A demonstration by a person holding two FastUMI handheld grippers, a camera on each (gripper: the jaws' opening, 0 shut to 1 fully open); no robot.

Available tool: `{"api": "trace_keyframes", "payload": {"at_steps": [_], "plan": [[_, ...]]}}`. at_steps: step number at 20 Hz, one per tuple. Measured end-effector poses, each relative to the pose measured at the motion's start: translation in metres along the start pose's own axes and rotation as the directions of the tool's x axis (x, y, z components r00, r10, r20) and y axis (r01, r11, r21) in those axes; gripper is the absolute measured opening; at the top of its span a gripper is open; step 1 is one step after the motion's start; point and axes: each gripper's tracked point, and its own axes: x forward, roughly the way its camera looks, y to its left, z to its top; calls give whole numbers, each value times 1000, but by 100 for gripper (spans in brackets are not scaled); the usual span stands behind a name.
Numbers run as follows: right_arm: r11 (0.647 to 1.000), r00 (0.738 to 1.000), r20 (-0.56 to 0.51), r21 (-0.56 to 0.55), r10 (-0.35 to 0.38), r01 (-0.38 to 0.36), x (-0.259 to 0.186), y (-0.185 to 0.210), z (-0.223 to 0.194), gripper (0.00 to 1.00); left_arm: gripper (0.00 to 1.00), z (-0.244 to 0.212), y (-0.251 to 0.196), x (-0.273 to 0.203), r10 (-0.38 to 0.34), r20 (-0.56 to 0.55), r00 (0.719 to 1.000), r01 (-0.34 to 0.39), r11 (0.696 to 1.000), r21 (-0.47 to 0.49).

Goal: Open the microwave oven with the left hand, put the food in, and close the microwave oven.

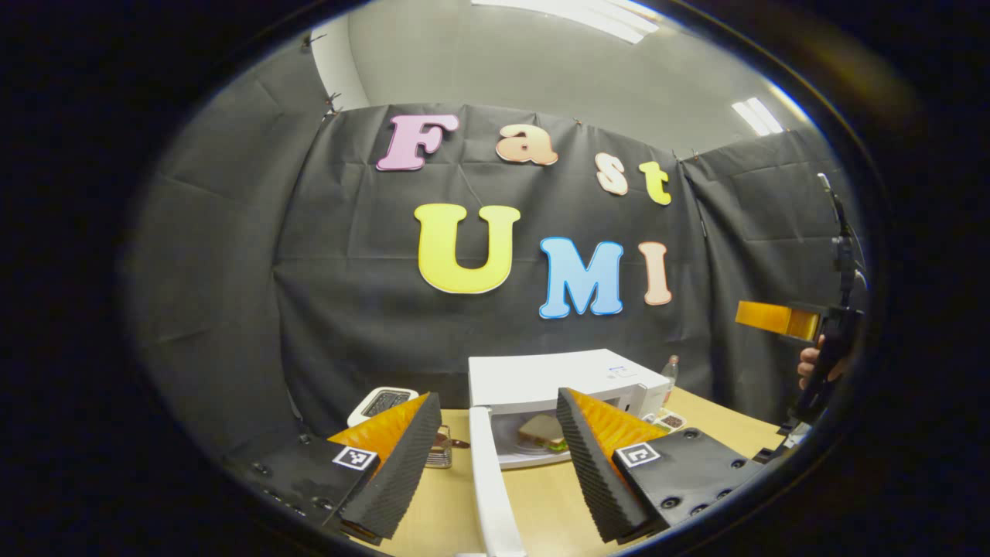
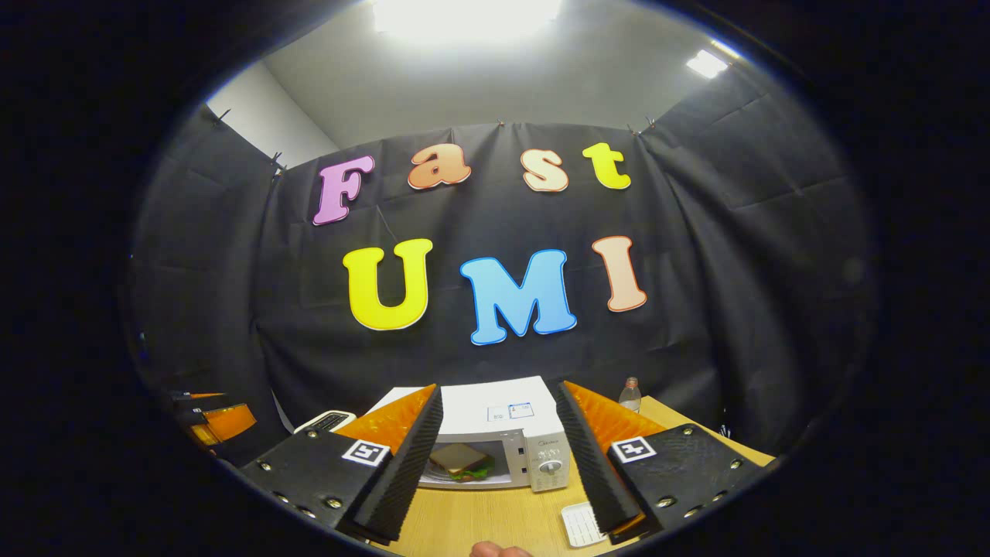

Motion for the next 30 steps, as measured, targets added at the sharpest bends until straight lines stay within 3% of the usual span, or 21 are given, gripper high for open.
{"api": "trace_keyframes", "payload": {"at_steps": [1, 2, 10, 11, 14, 15, 21, 30], "plan": [[1000, 1000, 17, -5, 1, -1, -2, 0, 9, 88, 96, 0, 2, -3, 12, 0, 1000, -12, 1000, 7], [1000, 1000, 28, -18, 3, -2, 0, -2, 11, 99, 96, 1, 7, -5, 24, -4, 1000, -24, 1000, 12], [996, 996, 46, -60, 76, -74, 10, 15, 10, 99, 96, -49, 45, -40, 80, -136, 987, -81, 997, -3], [995, 996, 30, -48, 84, -82, 11, 17, 6, 99, 88, -59, 49, -46, 78, -165, 983, -78, 997, 6], [994, 994, -4, -26, 109, -109, 13, 23, -2, 99, 12, -85, 78, -69, 163, -231, 959, -145, 985, 90], [993, 994, -6, -26, 112, -112, 16, 23, -2, 99, 7, -105, 79, -72, 150, -269, 951, -133, 988, 79], [992, 993, -7, -36, 121, -121, 27, 23, -2, 99, 7, -158, 58, -89, 76, -382, 921, -69, 997, 33], [991, 992, 7, -56, 122, -122, 37, 9, 7, 99, 7, -175, -2, -87, -31, -418, 908, 15, 999, -41]]}}
